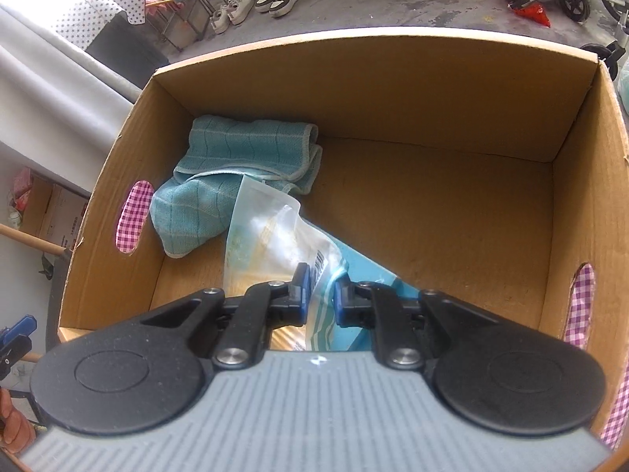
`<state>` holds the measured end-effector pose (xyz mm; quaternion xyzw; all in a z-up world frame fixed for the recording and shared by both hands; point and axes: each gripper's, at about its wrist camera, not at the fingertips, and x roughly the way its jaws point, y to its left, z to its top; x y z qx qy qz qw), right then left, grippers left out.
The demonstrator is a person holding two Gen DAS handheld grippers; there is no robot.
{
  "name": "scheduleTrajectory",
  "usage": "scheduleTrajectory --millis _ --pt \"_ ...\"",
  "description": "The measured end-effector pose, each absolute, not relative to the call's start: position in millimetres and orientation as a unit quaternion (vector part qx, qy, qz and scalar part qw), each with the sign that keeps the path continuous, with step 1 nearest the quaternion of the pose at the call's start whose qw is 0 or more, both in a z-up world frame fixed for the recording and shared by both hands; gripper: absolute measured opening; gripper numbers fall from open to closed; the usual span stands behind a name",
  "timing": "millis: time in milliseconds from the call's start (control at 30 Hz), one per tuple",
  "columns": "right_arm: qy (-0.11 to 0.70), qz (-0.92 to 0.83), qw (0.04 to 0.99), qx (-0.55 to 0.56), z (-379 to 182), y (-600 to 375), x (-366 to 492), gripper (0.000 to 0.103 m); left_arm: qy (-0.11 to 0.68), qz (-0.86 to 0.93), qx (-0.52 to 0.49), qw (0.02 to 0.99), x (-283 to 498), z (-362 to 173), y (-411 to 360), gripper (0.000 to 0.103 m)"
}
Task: Organize soft objects
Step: 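Release the items in the box and press the towel flat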
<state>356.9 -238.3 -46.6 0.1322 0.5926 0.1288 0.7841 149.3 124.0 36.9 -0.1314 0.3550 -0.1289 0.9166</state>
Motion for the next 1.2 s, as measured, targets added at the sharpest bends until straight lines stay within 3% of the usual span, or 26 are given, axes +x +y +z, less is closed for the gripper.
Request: scheduleTrajectory --millis 300,567,667,700,733,967,1200 --pt "0.623 0.243 0.741 0.063 -66.7 -148.4 369.1 0.011 0.359 -0.133 -0.130 0.915 147.3 37.1 122.9 0.046" --pt "0.628 0.254 0.735 0.030 -81.6 -101.1 376.3 0.020 0.358 -0.149 -0.115 0.915 152.5 37.0 108.9 0.059" --pt "0.630 0.242 0.737 0.034 -75.8 -105.0 380.0 0.043 0.355 -0.150 -0.108 0.916 152.2 36.6 105.1 0.069" --pt "0.631 0.238 0.737 0.040 -72.6 -108.1 380.6 0.058 0.354 -0.150 -0.107 0.917 152.2 36.3 104.5 0.075" --pt "0.629 0.238 0.738 0.051 -66.5 -114.4 380.3 0.066 0.353 -0.151 -0.107 0.917 152.6 36.1 104.0 0.079" --pt "0.587 0.208 0.777 0.089 -18.4 -172.1 376.9 0.080 0.348 -0.152 -0.106 0.919 157.2 34.4 103.8 0.083" --pt "0.600 0.172 0.779 -0.052 -34.5 -188.1 363.3 0.088 0.344 -0.156 -0.098 0.921 156.4 32.5 102.0 0.088"
